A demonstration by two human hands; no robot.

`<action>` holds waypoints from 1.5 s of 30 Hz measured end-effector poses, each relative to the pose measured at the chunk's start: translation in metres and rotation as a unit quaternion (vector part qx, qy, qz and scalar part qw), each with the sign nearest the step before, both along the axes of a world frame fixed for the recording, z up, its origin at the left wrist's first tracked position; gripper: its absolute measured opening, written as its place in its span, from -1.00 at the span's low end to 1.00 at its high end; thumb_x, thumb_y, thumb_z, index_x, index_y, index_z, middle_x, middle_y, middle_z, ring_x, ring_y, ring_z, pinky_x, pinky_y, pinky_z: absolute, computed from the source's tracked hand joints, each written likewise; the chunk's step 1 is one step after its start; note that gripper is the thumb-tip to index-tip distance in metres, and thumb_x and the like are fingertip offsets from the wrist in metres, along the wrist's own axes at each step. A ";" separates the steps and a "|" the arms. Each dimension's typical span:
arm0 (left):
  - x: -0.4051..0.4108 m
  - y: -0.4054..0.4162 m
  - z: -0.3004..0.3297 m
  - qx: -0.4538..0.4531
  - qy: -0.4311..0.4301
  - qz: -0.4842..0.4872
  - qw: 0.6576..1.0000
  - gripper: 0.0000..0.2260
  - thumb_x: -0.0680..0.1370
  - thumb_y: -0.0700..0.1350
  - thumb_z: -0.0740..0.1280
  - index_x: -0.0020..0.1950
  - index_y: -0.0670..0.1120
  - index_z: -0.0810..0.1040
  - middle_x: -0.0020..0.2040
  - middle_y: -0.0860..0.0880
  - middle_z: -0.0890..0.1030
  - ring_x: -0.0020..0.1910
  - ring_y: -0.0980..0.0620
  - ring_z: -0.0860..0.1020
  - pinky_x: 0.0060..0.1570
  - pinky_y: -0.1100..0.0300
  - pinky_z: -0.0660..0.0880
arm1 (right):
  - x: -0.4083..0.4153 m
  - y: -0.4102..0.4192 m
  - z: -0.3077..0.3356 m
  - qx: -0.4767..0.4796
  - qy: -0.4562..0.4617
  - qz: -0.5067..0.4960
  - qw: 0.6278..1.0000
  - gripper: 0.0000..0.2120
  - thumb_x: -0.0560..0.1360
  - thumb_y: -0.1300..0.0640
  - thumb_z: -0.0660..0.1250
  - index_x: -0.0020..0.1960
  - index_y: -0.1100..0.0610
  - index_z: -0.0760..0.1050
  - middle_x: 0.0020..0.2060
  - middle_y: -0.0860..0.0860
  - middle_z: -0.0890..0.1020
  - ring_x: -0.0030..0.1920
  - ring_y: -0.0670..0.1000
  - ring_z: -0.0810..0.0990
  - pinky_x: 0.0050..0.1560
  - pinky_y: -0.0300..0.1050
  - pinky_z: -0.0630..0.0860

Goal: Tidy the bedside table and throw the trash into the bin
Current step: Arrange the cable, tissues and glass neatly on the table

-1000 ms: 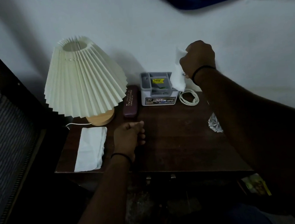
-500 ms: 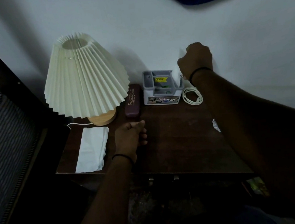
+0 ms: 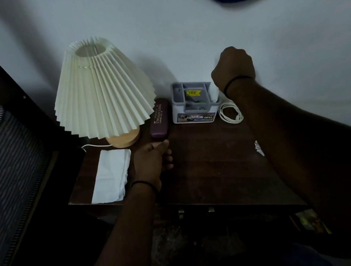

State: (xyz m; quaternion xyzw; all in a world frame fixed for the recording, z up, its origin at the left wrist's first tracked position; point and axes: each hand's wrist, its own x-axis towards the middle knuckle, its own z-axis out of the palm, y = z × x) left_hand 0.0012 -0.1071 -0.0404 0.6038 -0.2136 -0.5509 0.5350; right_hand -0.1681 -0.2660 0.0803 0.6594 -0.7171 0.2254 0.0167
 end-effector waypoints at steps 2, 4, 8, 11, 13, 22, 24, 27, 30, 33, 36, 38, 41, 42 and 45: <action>0.001 0.000 -0.001 -0.002 -0.001 0.001 1.000 -0.90 0.55 -0.14 0.39 -0.11 -0.16 0.57 -0.23 -0.13 0.60 -0.32 0.01 0.54 -0.37 0.15 0.52 | 0.001 -0.001 -0.006 0.009 -0.008 0.012 1.000 -0.85 0.44 0.28 0.23 -0.04 0.23 0.55 0.05 0.24 0.63 0.11 0.29 0.58 0.00 -0.06 0.50; 0.001 0.000 -0.001 -0.001 -0.005 -0.001 1.000 -0.90 0.55 -0.14 0.38 -0.12 -0.16 0.57 -0.24 -0.13 0.60 -0.33 0.00 0.53 -0.38 0.16 0.51 | 0.001 -0.003 -0.012 0.021 -0.023 0.021 0.999 -0.94 0.44 0.26 0.25 -0.16 0.17 0.49 0.00 0.24 0.64 0.07 0.29 0.59 -0.10 -0.11 0.42; 0.000 -0.001 -0.001 0.001 -0.010 -0.003 1.000 -0.89 0.55 -0.14 0.38 -0.08 -0.19 0.57 -0.23 -0.13 0.59 -0.34 0.00 0.53 -0.40 0.17 0.51 | -0.005 -0.007 -0.024 0.050 -0.051 0.011 0.997 -0.85 0.43 0.19 0.29 -0.07 0.24 0.54 0.01 0.23 0.65 0.08 0.27 0.59 -0.09 -0.11 0.44; 0.000 -0.001 -0.002 0.007 -0.008 0.000 1.000 -0.88 0.55 -0.13 0.38 -0.07 -0.19 0.58 -0.23 -0.13 0.60 -0.33 0.00 0.54 -0.38 0.16 0.51 | -0.011 -0.008 -0.029 0.057 -0.059 -0.005 0.997 -0.79 0.45 0.15 0.29 0.01 0.25 0.54 0.05 0.22 0.64 0.11 0.25 0.58 -0.04 -0.09 0.46; 0.000 -0.001 -0.002 0.008 -0.007 0.000 1.000 -0.88 0.55 -0.13 0.38 -0.09 -0.18 0.58 -0.23 -0.13 0.60 -0.33 0.00 0.54 -0.38 0.16 0.51 | -0.013 -0.009 -0.031 0.061 -0.058 -0.012 0.996 -0.78 0.46 0.16 0.29 0.05 0.25 0.54 0.07 0.22 0.63 0.13 0.25 0.58 0.02 -0.07 0.49; 0.002 -0.001 -0.001 0.019 -0.011 0.003 1.000 -0.89 0.55 -0.12 0.39 -0.10 -0.16 0.58 -0.24 -0.12 0.61 -0.33 -0.01 0.55 -0.37 0.15 0.53 | -0.016 -0.008 -0.032 0.048 -0.087 -0.032 0.995 -0.77 0.46 0.18 0.28 0.05 0.26 0.56 0.08 0.21 0.64 0.14 0.24 0.58 0.04 -0.06 0.50; 0.003 -0.001 -0.002 0.021 -0.014 0.002 1.000 -0.88 0.55 -0.11 0.39 -0.08 -0.16 0.59 -0.24 -0.12 0.61 -0.33 -0.01 0.55 -0.38 0.15 0.53 | -0.015 -0.007 -0.032 0.068 -0.091 -0.039 0.993 -0.73 0.45 0.12 0.31 0.07 0.25 0.55 0.09 0.21 0.63 0.15 0.24 0.58 0.04 -0.06 0.51; 0.004 -0.001 -0.001 0.016 -0.014 0.007 1.000 -0.88 0.55 -0.11 0.38 -0.11 -0.15 0.58 -0.26 -0.11 0.60 -0.35 0.01 0.54 -0.43 0.19 0.52 | -0.016 -0.004 -0.031 0.058 -0.090 -0.055 0.993 -0.64 0.47 0.03 0.31 0.15 0.24 0.50 0.15 0.22 0.60 0.20 0.25 0.55 0.11 -0.01 0.49; 0.004 0.001 0.006 0.006 -0.028 0.029 0.999 -0.88 0.56 -0.11 0.37 -0.12 -0.14 0.58 -0.28 -0.09 0.60 -0.39 0.04 0.53 -0.48 0.22 0.48 | -0.016 0.009 -0.024 -0.004 -0.056 -0.058 0.997 -0.57 0.49 -0.03 0.29 0.25 0.21 0.41 0.22 0.20 0.52 0.28 0.25 0.44 0.15 0.06 0.46; 0.010 0.004 0.014 -0.007 -0.067 0.081 0.994 -0.88 0.54 -0.12 0.36 -0.19 -0.10 0.57 -0.34 -0.06 0.59 -0.40 0.02 0.52 -0.48 0.20 0.44 | -0.010 0.032 -0.021 -0.123 -0.068 -0.017 0.990 -0.66 0.50 0.00 0.28 0.18 0.16 0.43 0.13 0.14 0.52 0.19 0.18 0.45 0.04 -0.01 0.40; 0.030 0.008 0.018 -0.009 -0.187 0.160 0.969 -0.85 0.47 -0.09 0.35 -0.29 -0.07 0.59 -0.28 -0.12 0.63 -0.23 -0.17 0.61 -0.26 0.05 0.48 | 0.010 0.068 -0.031 -0.178 -0.124 0.055 0.975 -0.81 0.50 0.04 0.27 0.02 0.15 0.47 -0.07 0.11 0.57 0.00 0.14 0.52 -0.07 -0.06 0.36; 0.046 0.017 0.021 0.021 -0.312 0.194 0.930 -0.86 0.48 -0.10 0.33 -0.14 -0.14 0.64 -0.11 -0.15 0.67 -0.03 -0.17 0.61 -0.11 0.11 0.43 | 0.028 0.096 -0.042 -0.147 -0.171 0.089 0.970 -0.86 0.52 0.08 0.25 -0.06 0.16 0.48 -0.15 0.09 0.59 -0.09 0.11 0.56 -0.13 -0.04 0.44; 0.073 0.036 0.019 0.120 -0.447 0.181 0.868 -0.75 0.46 -0.09 0.35 0.10 -0.15 0.59 0.12 -0.22 0.60 0.15 -0.25 0.55 0.07 0.01 0.46 | 0.058 0.139 -0.067 -0.014 -0.216 0.114 0.970 -0.87 0.54 0.07 0.28 -0.10 0.12 0.50 -0.16 0.03 0.62 -0.12 0.03 0.57 -0.19 -0.15 0.39; 0.080 0.041 0.016 0.176 -0.475 0.156 0.848 -0.67 0.46 -0.09 0.36 0.19 -0.16 0.53 0.20 -0.25 0.54 0.22 -0.29 0.50 0.15 -0.07 0.45 | 0.067 0.150 -0.076 0.026 -0.219 0.116 0.968 -0.88 0.52 0.06 0.30 -0.11 0.11 0.52 -0.16 0.02 0.64 -0.11 0.03 0.58 -0.18 -0.18 0.37; 0.092 0.054 0.008 0.281 -0.501 0.076 0.815 -0.54 0.47 -0.10 0.34 0.34 -0.17 0.39 0.36 -0.25 0.40 0.35 -0.30 0.35 0.30 -0.14 0.32 | 0.087 0.177 -0.099 0.096 -0.240 0.116 0.959 -0.90 0.48 0.06 0.35 -0.13 0.08 0.56 -0.14 0.02 0.68 -0.04 0.06 0.64 -0.07 -0.14 0.48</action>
